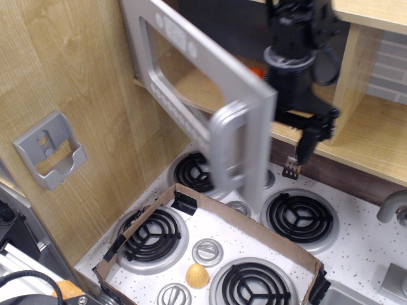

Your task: Open microwave

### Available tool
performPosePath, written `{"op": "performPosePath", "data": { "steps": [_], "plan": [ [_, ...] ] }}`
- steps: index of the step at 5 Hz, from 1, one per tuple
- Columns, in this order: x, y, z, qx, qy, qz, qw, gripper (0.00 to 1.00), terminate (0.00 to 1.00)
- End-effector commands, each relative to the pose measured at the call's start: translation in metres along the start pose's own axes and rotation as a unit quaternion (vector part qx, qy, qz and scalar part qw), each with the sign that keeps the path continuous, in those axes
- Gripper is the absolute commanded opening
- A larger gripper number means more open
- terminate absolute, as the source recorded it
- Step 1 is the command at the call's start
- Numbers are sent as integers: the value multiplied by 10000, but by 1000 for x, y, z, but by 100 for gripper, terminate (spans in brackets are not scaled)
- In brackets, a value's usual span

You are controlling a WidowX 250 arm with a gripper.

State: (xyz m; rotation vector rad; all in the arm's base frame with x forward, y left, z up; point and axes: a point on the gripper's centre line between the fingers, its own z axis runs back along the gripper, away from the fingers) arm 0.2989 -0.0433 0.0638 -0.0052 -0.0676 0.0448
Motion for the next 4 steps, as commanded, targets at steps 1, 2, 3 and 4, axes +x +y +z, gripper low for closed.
{"op": "performPosePath", "data": {
  "steps": [1, 2, 3, 4],
  "plan": [
    [-36, 40, -1, 224, -318, 161, 9991, 100, 0],
    [-46, 61, -9, 307, -387, 289, 9984, 100, 0],
    [-49, 78, -7, 425, -581, 173, 9973, 100, 0],
    [-42, 86, 2, 498, -599, -146, 9969, 100, 100]
  ]
}}
